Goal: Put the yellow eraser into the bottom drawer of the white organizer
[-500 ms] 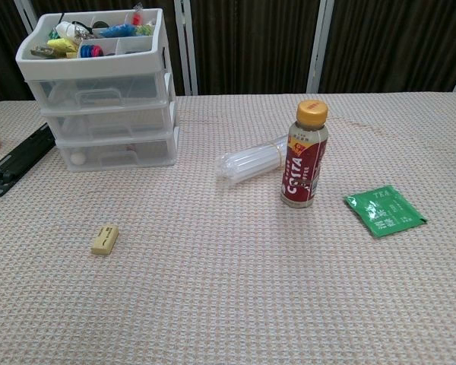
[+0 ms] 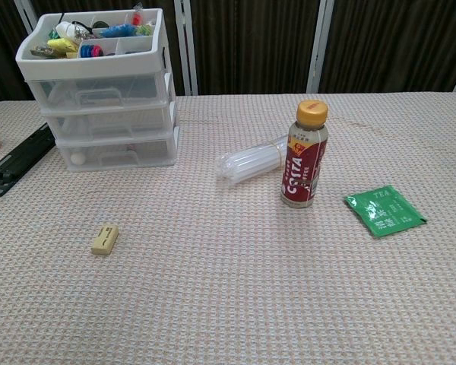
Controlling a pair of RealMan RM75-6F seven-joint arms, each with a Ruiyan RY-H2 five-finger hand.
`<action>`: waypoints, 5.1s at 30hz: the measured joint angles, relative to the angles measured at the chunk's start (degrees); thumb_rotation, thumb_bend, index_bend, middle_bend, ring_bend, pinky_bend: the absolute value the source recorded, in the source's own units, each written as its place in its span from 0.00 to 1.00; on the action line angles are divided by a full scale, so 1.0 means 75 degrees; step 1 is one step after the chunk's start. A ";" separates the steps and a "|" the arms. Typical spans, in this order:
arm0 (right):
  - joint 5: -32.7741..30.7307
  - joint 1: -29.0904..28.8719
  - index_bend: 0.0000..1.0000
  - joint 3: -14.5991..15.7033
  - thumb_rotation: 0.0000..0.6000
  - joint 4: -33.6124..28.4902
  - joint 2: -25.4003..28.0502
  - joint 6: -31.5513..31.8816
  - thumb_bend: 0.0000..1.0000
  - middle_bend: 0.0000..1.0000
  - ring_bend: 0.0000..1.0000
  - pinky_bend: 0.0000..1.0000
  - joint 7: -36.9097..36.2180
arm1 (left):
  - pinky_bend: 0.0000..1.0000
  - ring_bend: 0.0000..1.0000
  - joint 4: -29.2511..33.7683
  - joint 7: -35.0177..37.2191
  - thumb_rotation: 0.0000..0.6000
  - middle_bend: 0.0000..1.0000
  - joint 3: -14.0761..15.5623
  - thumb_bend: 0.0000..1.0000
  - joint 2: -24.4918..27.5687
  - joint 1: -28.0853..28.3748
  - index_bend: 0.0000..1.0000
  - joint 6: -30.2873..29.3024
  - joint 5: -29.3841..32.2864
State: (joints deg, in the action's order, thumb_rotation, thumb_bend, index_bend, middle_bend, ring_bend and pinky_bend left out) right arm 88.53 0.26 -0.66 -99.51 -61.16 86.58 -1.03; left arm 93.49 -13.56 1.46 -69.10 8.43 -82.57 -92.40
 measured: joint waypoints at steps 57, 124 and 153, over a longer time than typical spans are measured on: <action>-0.0278 0.0057 0.01 -0.0062 1.00 -0.0088 0.0089 -0.0047 0.04 0.00 0.00 0.00 -0.0245 | 0.72 0.88 0.0401 0.1963 1.00 0.92 -0.3090 0.84 -0.2058 0.3739 0.00 0.4614 0.9362; -0.0356 0.0154 0.01 -0.0096 1.00 -0.0287 0.0170 0.0021 0.04 0.00 0.00 0.00 -0.0492 | 0.72 0.88 -0.2420 0.2434 1.00 0.92 -0.3886 0.84 -0.3676 0.5314 0.06 0.5782 1.2040; -0.0316 0.0163 0.01 -0.0090 1.00 -0.0335 0.0166 0.0031 0.04 0.00 0.00 0.00 -0.0455 | 0.72 0.88 -0.2170 0.3001 1.00 0.92 -0.3922 0.84 -0.3558 0.4829 0.04 0.5738 1.1393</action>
State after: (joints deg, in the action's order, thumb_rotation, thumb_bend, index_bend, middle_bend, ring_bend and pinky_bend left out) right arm 86.15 1.48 -1.33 -102.02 -59.91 86.82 -4.44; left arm 77.21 8.94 -27.96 -95.79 44.65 -39.54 -6.95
